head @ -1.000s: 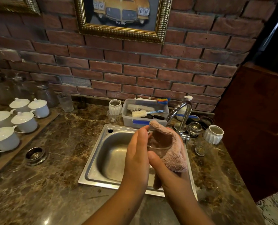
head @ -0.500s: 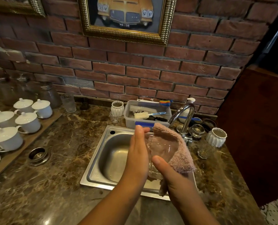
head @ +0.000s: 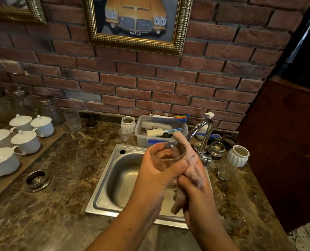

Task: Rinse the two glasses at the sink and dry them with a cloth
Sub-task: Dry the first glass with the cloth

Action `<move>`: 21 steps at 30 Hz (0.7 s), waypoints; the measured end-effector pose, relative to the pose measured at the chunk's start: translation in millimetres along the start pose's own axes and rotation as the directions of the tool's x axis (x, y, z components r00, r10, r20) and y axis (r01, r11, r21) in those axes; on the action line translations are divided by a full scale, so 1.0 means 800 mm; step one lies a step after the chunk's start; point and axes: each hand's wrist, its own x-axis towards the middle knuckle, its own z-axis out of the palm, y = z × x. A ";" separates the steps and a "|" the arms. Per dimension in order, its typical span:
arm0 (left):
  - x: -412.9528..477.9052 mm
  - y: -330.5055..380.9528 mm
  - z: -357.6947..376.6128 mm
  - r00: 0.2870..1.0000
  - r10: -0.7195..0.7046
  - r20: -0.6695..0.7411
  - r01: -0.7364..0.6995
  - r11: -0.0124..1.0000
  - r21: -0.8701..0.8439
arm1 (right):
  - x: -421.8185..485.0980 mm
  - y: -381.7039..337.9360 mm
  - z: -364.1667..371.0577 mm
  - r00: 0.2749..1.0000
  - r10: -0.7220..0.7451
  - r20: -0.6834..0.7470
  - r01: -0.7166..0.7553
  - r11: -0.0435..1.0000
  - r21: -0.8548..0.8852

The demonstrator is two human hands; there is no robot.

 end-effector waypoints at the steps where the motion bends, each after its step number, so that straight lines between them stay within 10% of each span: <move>1: 0.002 -0.002 -0.001 0.999 0.043 -0.001 -0.043 0.999 -0.031 | 0.000 -0.005 0.003 0.999 0.049 -0.007 -0.047 0.985 0.166; 7: 0.005 -0.006 -0.008 0.966 0.210 0.152 -0.241 0.942 0.234 | 0.004 -0.014 0.006 0.959 0.269 0.091 -0.272 0.778 0.566; 14: 0.002 -0.016 -0.039 0.980 0.132 0.150 -0.183 0.897 0.402 | -0.009 -0.010 -0.027 0.864 0.483 0.144 -0.491 0.744 0.452; 21: 0.003 0.005 -0.059 0.983 -0.012 0.181 -0.061 0.916 0.396 | -0.012 -0.047 -0.053 0.973 0.221 -0.068 -0.197 0.946 0.259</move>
